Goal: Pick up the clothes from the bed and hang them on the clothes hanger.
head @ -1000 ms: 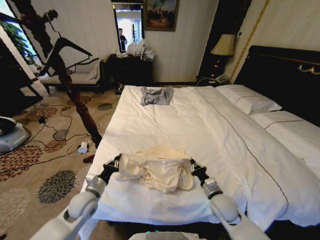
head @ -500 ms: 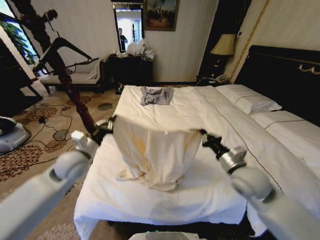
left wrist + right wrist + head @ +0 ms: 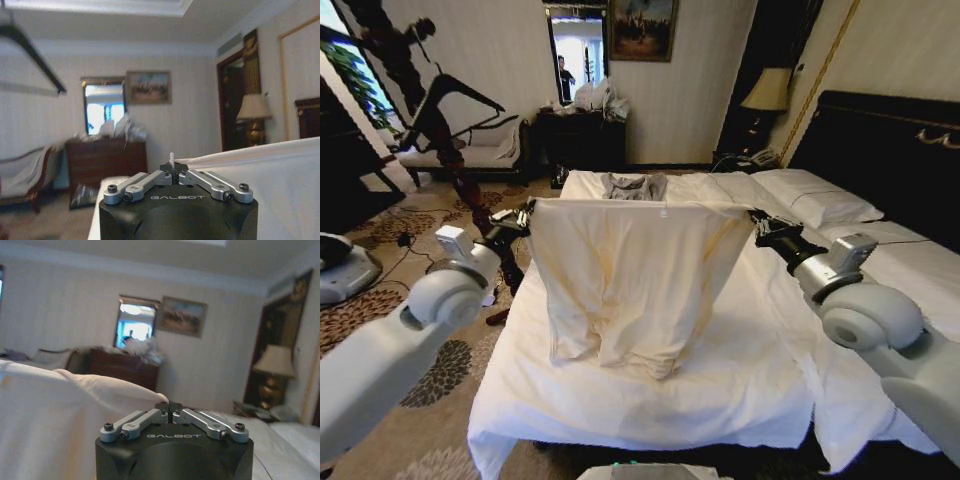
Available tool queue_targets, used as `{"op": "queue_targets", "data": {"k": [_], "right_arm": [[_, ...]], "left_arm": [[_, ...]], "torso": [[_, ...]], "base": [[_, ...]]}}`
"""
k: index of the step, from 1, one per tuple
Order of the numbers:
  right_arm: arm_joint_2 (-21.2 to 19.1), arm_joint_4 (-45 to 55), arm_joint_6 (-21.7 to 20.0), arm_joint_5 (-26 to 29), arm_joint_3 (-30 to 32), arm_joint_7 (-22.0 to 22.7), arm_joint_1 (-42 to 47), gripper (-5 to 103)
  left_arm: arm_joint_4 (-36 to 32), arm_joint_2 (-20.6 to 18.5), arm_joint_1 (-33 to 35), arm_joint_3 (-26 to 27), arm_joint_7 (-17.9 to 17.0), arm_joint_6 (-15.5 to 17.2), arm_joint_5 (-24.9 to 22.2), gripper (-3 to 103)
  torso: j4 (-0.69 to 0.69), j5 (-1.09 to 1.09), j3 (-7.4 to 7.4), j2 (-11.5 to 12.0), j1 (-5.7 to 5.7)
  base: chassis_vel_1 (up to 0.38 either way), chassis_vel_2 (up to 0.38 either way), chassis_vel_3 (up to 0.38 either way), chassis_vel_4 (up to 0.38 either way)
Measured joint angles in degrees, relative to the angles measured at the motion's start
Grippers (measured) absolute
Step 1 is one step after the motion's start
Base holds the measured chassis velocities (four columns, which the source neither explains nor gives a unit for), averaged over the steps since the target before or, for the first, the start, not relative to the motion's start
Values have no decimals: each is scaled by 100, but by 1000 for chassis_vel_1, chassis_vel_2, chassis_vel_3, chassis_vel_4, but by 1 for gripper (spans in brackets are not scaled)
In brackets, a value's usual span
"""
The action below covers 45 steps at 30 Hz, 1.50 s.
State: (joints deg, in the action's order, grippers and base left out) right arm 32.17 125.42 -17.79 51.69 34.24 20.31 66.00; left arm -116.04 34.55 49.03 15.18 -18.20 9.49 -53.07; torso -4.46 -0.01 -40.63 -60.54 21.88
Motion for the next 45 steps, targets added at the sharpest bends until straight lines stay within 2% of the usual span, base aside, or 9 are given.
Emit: {"op": "queue_targets", "data": {"k": [4, 8, 11, 17, 23, 36, 38, 41, 45], "right_arm": [[586, -714, 63, -332, -499, -73, -433, 0], [827, -1094, 100, -429, -787, -83, -773, 0], [1331, -1932, 154, -576, -1507, -54, -1710, 0], [1772, -2946, 222, -609, -2375, -29, -3040, 0], [2173, -4349, 343, -452, -3384, -43, -4746, 0], [2999, -6396, 542, 137, -4422, -205, -7449, 0], [3001, -6413, 541, 260, -4465, -178, -7678, 0], [2745, -5999, 452, 436, -4478, -58, -7627, 0], [1892, -4250, 94, 1109, -4148, 460, -6793, 0]], "left_arm": [[957, 667, -407, -573, -1, -136, 379, 1], [1467, 1022, -837, -929, 3, -186, 479, 1], [2329, 1672, -1730, -1549, -11, -220, 551, 1], [3245, 2311, -2925, -2134, 16, -264, 568, 1], [5065, 3019, -4631, -2846, 335, -385, 506, 1], [7745, 4458, -7045, -3192, 847, -618, 290, 1], [7769, 4534, -7226, -3179, 819, -597, 245, 1], [7048, 4231, -7059, -3172, 568, -401, 87, 1], [4671, 2994, -6257, -3125, -131, 39, -409, 1]], "torso": [[1, 2, -1, 0, 0], [1, 1, -1, 1, 0], [-2, 0, -2, 1, 1], [3, 2, -2, 1, 3], [-1, 0, -3, 2, 4], [-1, -1, -1, 2, 2], [1, 0, -1, 1, 2], [-2, 0, 1, 0, 1], [1, 2, -1, 0, 1]], "base": [[0, 0, 0, 0], [0, 0, 0, 0], [0, 0, 0, 0], [0, 0, 0, 0], [0, 0, 0, 0], [0, 0, 0, 0], [0, 0, 0, 0], [0, 0, 0, 0], [0, 0, 0, 0]]}}
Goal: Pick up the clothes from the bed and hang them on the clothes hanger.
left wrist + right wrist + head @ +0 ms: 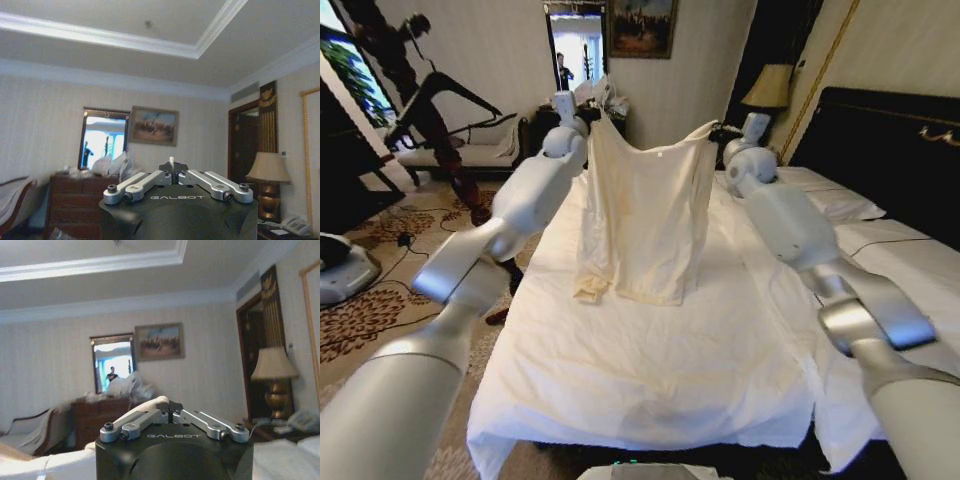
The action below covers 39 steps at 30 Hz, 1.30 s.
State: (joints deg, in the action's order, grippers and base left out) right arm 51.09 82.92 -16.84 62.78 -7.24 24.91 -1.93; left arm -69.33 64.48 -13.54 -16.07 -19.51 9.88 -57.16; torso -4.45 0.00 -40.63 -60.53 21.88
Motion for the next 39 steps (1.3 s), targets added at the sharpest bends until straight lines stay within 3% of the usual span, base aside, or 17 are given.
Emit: {"op": "queue_targets", "data": {"k": [1, 3, 4, 5, 8, 9, 13, 14, 16, 22, 28, 32, 36, 37, 39], "right_arm": [[0, 0, 0, 0, 0, 0, 0, 0], [-551, 1202, -237, 648, 397, 367, 550, 0], [-892, 1876, -329, 936, 642, 539, 811, 0], [-892, 1876, -329, 936, 642, 539, 811, 0], [-1583, 3231, -537, 1595, 1271, 921, 1174, 0], [-1583, 3231, -537, 1595, 1271, 921, 1174, 0], [-2252, 4633, -787, 2918, 2097, 1566, 961, 0], [-2252, 4633, -787, 2918, 2097, 1566, 961, 0], [-2640, 4900, -796, 3454, 2439, 1740, 810, 0], [-3117, 4982, -867, 4105, 3063, 1956, 689, 0], [-2894, 4965, -1009, 3909, 2964, 2117, 1058, 0], [-2313, 4845, -1105, 3087, 2622, 2060, 1856, 0], [-1499, 4327, -1204, 1350, 2166, 1520, 3236, 0], [-1499, 4327, -1204, 1350, 2166, 1520, 3236, 0], [-881, 3831, -1238, 468, 1912, 1324, 3760, 0]], "left_arm": [[0, 0, 0, 0, 0, 0, 0, 1], [-1445, -805, 450, 90, -227, 151, -296, 1], [-2241, -1372, 729, 271, -326, 215, -508, 1], [-2241, -1372, 729, 271, -326, 215, -508, 1], [-3995, -2739, 1512, 1195, -413, 424, -899, 1], [-3995, -2739, 1512, 1195, -413, 424, -899, 1], [-5490, -4338, 1797, 2254, -399, 521, -1858, 1], [-5490, -4338, 1797, 2254, -399, 521, -1858, 1], [-5661, -4603, 1397, 2395, -479, 534, -2178, 1], [-5688, -4643, 956, 2441, -678, 697, -2562, 1], [-5657, -4388, 1853, 2471, -987, 1062, -2093, 1], [-5550, -3926, 2721, 2247, -1194, 1258, -1530, 1], [-5069, -2992, 3468, 1574, -1477, 1375, -563, 1], [-5069, -2992, 3468, 1574, -1477, 1375, -563, 1], [-4668, -2466, 3866, 1283, -1526, 1385, -73, 1]], "torso": [[0, 0, 0, 0, 0], [3, -1, 0, 0, 1], [-4, 3, 1, 0, 1], [-4, 3, 1, 0, 1], [-1, 2, 4, -2, -6], [-1, 2, 4, -2, -6], [9, 5, 5, -4, -6], [9, 5, 5, -4, -6], [0, 3, 4, -4, -5], [-6, -4, 2, -3, -2], [1, 3, 1, -2, -1], [2, 3, 0, 0, 1], [-5, 2, -2, 1, 4], [-5, 2, -2, 1, 4], [-1, -4, -2, 2, 3]], "base": [[0, 0, 0, 0], [0, 0, 0, 0], [0, 0, 0, 0], [0, 0, 0, 0], [0, 0, 0, 0], [0, 0, 0, 0], [0, 0, 0, 0], [0, 0, 0, 0], [0, 0, 0, 0], [0, 0, 0, 0], [0, 0, 0, 0], [0, 0, 0, 0], [0, 0, 0, 0], [0, 0, 0, 0], [0, 0, 0, 0]]}}
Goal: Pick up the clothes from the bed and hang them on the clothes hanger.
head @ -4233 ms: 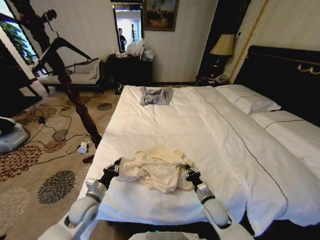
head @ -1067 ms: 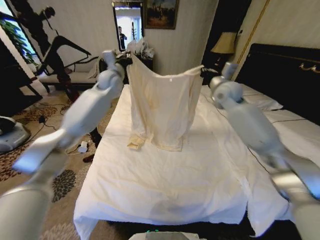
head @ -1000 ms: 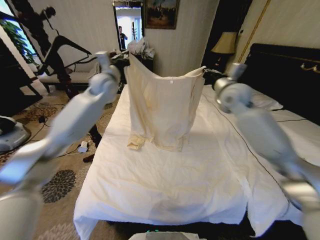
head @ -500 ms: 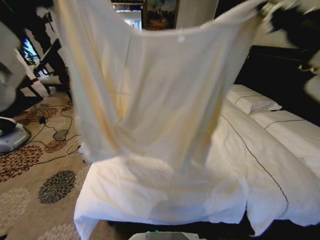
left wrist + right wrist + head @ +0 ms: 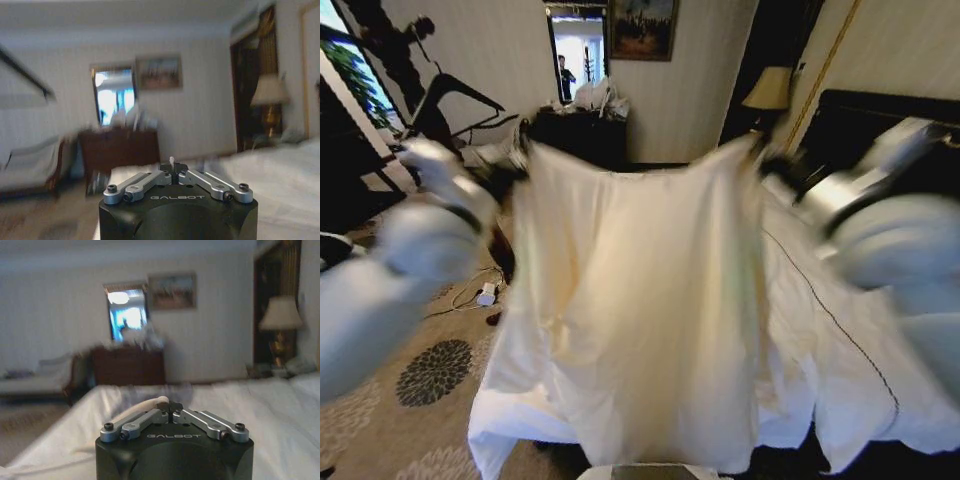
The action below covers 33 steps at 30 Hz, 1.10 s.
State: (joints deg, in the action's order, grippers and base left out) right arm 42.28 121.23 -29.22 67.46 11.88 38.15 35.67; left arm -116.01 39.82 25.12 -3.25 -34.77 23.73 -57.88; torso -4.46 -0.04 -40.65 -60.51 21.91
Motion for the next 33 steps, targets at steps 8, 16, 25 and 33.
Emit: {"op": "queue_targets", "data": {"k": [8, 16, 25, 33], "right_arm": [[971, -1359, 231, -1460, -519, -421, 577, 0], [1637, -2561, 553, -1975, -1164, -575, -63, 0], [2349, -3693, 673, -2217, -1566, -565, -618, 0], [3055, -4698, 813, -2441, -1726, -620, -1165, 0]], "left_arm": [[1475, 1392, 581, -485, 124, 104, 1043, 1], [2548, 2039, 378, -575, 185, -63, 1425, 1], [3980, 2785, -165, -381, 325, -246, 2074, 1], [4859, 3004, -675, -313, 532, -354, 2445, 1]], "torso": [[-3, 3, 1, -1, -3], [5, 4, 2, -2, -3], [4, 4, 1, -2, -2], [4, 4, 1, -2, -2]], "base": [[0, 0, 0, 0], [0, 0, 0, 0], [0, 0, 0, 0], [0, 0, 0, 0]]}}
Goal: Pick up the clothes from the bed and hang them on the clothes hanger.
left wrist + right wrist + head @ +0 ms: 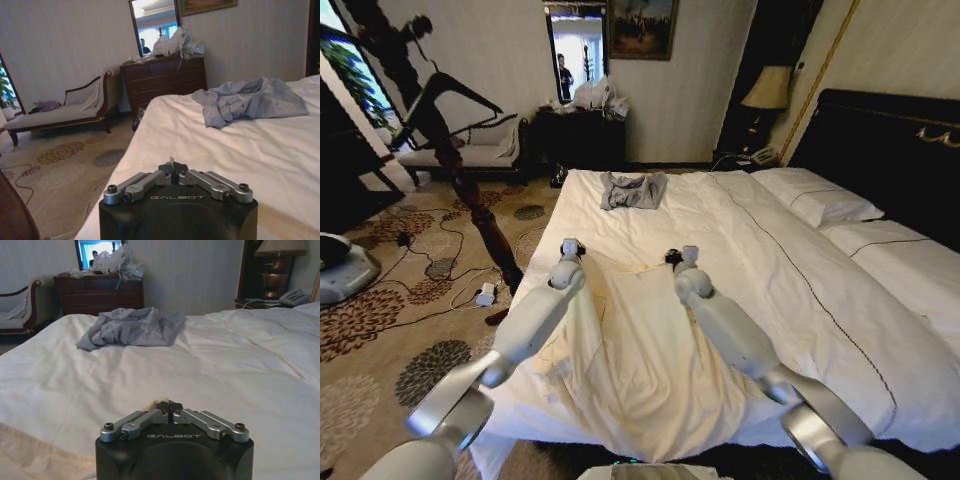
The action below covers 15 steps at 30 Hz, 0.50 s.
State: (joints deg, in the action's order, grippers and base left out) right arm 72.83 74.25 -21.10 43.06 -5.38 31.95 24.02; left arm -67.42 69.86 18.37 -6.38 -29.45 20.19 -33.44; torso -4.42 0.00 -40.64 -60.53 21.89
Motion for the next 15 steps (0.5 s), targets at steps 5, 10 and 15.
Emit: {"op": "queue_targets", "data": {"k": [5, 10, 15], "right_arm": [[267, -658, 141, -307, 25, -112, -129, 0], [350, -1082, 267, -549, 100, -204, -68, 0], [275, -1051, 274, -486, 78, -266, 25, 0]], "left_arm": [[587, 280, -241, -50, 57, -42, 92, 1], [1060, 627, -320, -79, 167, -88, 196, 1], [828, 503, -112, -187, 220, 33, -118, 3]], "torso": [[-1, 0, 0, 0, -1], [-7, -1, 0, 0, 0], [-2, 0, 1, 0, -1]], "base": [[0, 0, 0, 0], [0, 0, 0, 0], [0, 0, 0, 0]]}}
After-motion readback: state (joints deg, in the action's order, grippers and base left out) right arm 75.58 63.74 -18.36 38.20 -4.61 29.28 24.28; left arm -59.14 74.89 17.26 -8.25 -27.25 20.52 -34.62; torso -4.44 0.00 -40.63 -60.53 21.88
